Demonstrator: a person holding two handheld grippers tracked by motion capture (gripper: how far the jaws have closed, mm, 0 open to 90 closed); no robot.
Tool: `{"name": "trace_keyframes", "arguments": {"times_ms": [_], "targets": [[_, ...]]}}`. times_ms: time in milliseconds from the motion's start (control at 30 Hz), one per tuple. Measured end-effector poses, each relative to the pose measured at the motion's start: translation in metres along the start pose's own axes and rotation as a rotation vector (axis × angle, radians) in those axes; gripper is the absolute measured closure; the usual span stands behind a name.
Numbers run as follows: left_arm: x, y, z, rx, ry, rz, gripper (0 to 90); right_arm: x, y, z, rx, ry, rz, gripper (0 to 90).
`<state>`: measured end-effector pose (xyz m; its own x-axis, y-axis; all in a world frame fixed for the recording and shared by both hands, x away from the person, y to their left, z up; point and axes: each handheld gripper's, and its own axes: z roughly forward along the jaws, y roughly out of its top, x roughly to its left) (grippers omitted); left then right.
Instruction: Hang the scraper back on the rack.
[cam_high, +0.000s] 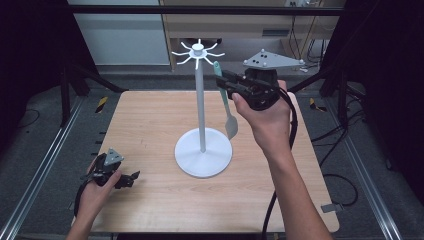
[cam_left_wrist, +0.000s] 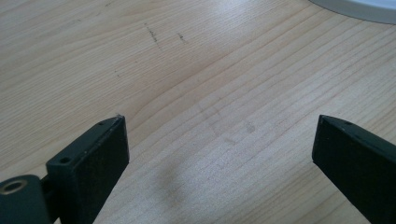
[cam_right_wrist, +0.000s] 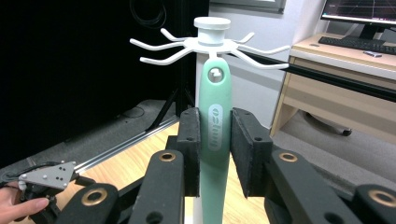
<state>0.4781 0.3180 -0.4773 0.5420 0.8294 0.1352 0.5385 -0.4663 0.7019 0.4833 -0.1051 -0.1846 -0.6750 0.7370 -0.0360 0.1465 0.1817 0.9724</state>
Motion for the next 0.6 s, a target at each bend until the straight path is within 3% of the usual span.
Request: {"name": "trace_keyframes", "arguments": {"times_ms": [600], "targets": [[-0.0003,0.0003,0.0002,0.001,-0.001,0.003,3.6,-0.0007,0.0012,0.0105,0.016,0.003,0.003,74.1]]}}
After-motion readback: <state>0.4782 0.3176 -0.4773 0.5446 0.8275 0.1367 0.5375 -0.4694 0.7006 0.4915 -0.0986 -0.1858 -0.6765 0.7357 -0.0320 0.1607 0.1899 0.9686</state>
